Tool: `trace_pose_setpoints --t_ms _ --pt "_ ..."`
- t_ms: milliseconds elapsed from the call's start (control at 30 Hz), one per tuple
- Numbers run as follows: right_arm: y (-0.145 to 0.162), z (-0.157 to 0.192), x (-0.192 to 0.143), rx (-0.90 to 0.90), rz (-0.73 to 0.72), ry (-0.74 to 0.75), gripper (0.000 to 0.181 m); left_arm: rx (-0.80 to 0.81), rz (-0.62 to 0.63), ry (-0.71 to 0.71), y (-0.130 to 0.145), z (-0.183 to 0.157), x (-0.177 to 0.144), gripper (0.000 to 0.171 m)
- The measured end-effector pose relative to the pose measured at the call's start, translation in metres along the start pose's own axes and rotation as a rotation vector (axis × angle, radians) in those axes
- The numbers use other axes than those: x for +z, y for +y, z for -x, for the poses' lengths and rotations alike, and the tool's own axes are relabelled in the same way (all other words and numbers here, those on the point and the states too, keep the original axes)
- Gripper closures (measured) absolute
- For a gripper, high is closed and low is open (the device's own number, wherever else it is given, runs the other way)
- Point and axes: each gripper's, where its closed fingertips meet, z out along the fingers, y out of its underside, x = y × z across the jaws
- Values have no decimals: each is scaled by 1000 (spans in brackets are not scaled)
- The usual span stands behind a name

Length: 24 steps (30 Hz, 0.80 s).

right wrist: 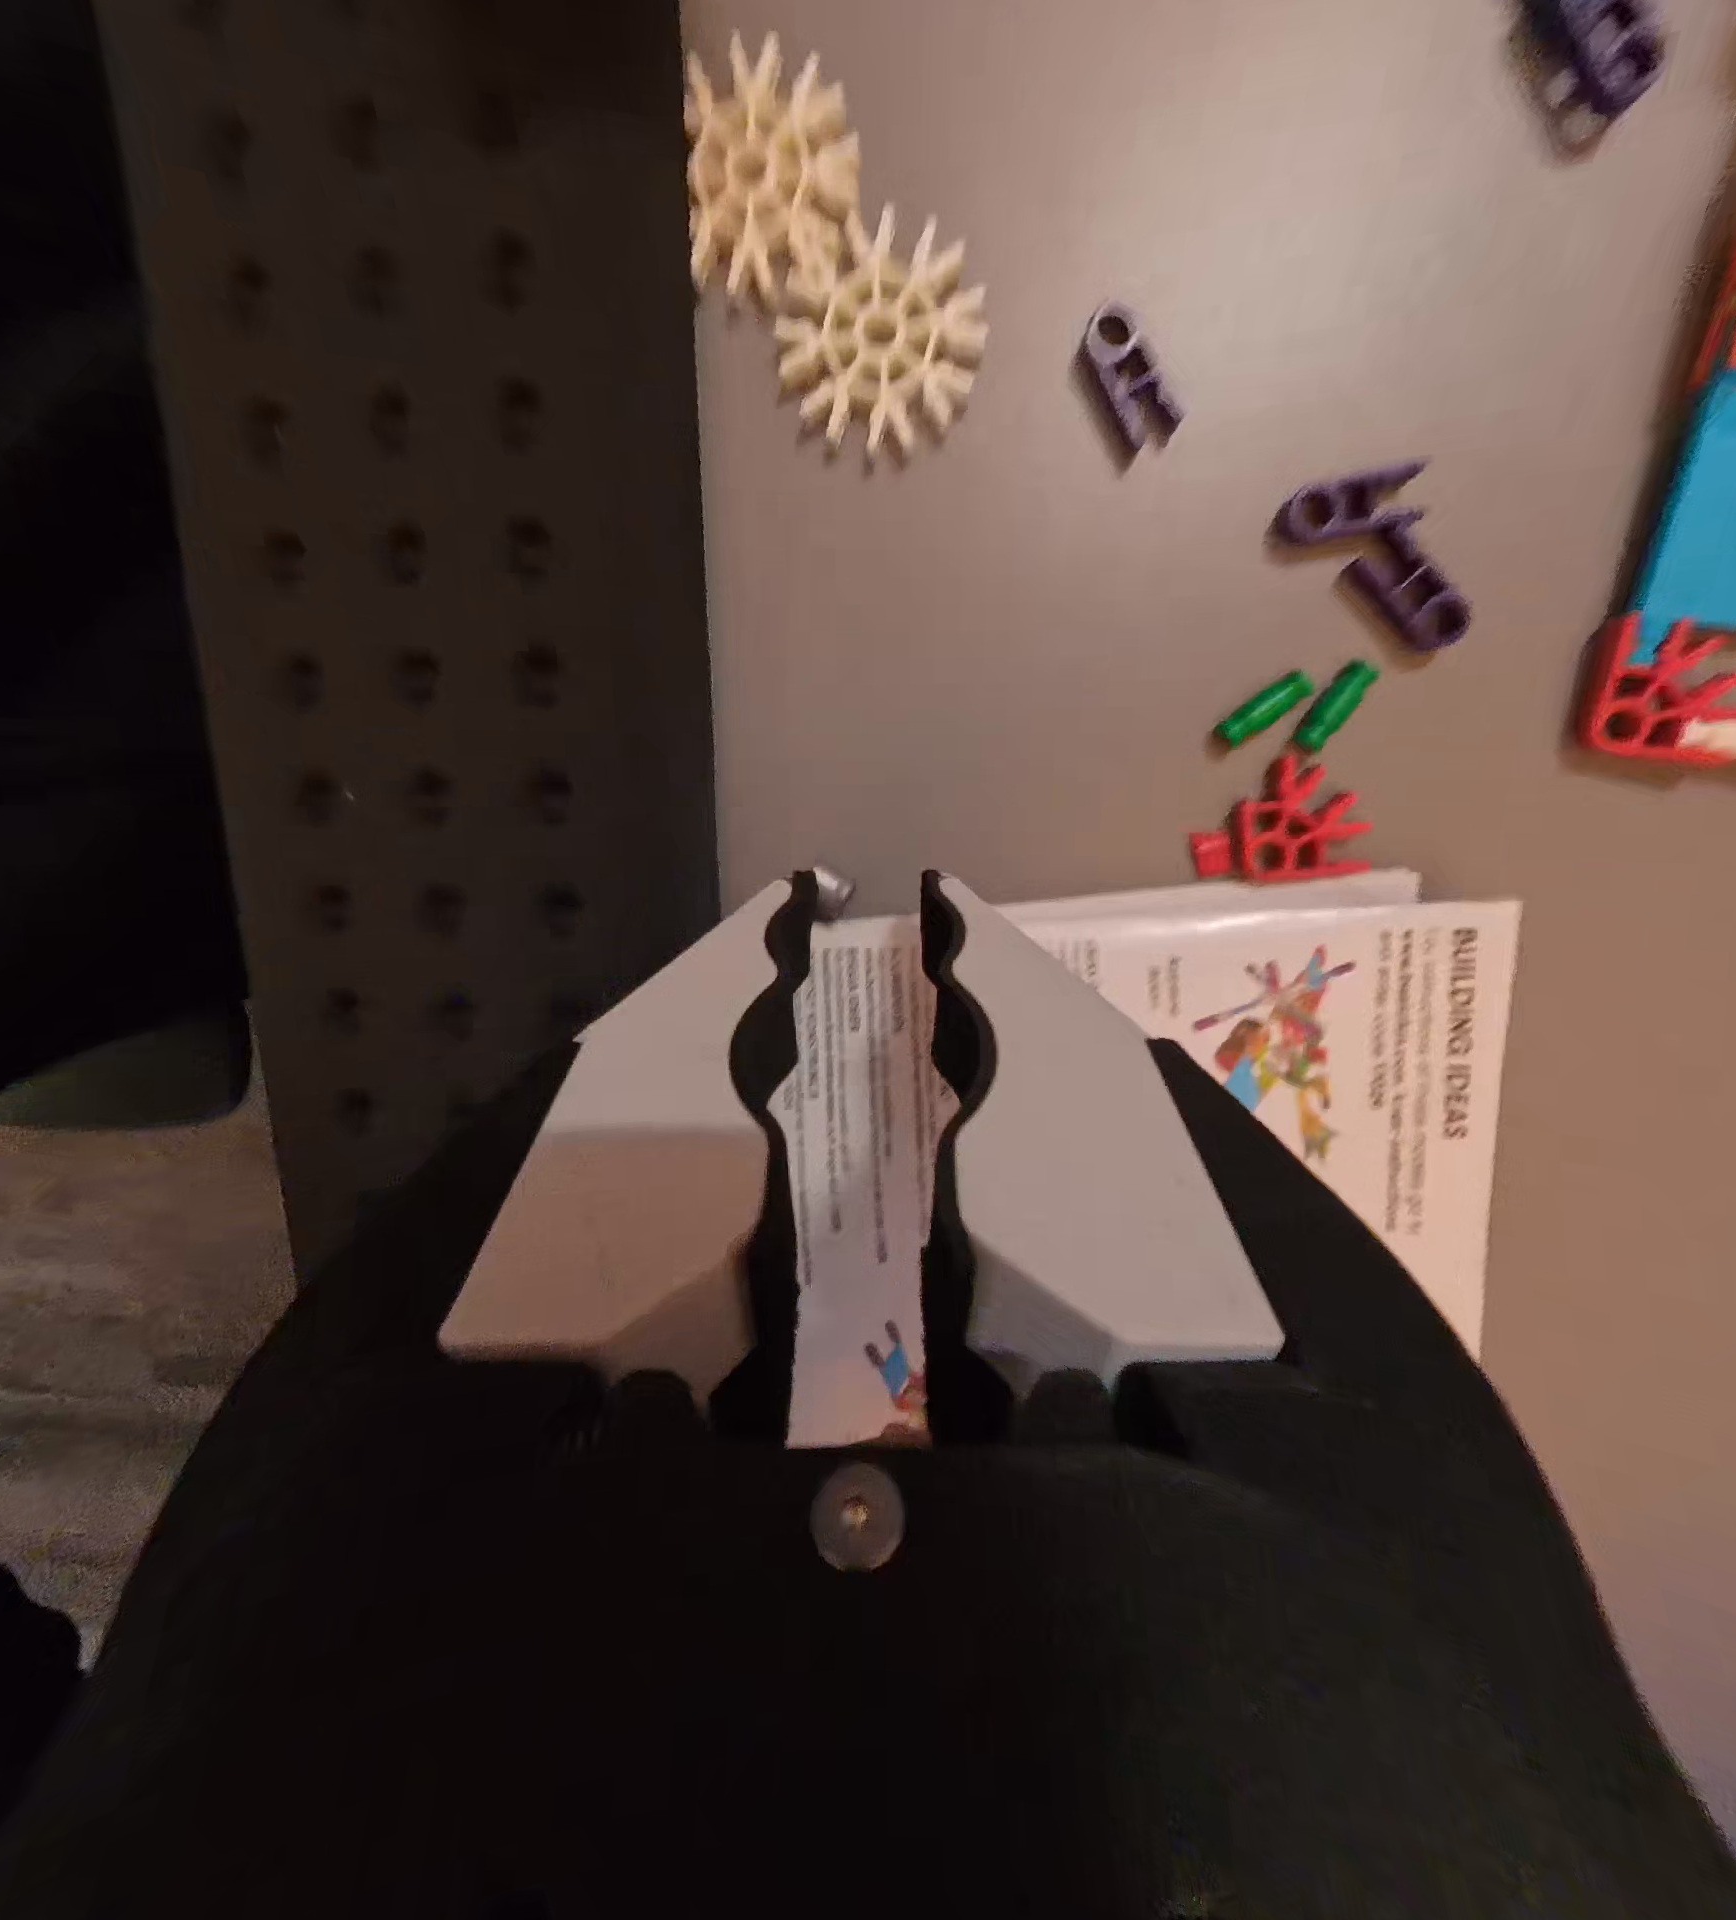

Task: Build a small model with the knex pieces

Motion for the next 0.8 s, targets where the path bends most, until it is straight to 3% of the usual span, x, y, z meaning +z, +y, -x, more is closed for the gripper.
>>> trace_pose_setpoints --t_ms 267,533,800 --pt "8 2 9 -29 59 63 168 -32 -25 -52 0 2 -1 168" --pt "-4 -1 11 -114 16 122 170 -54 -53 -50 -4 0 -1 168" --pt "-10 -5 15 -76 -12 140 173 -67 -67 -51 -6 0 0 168"
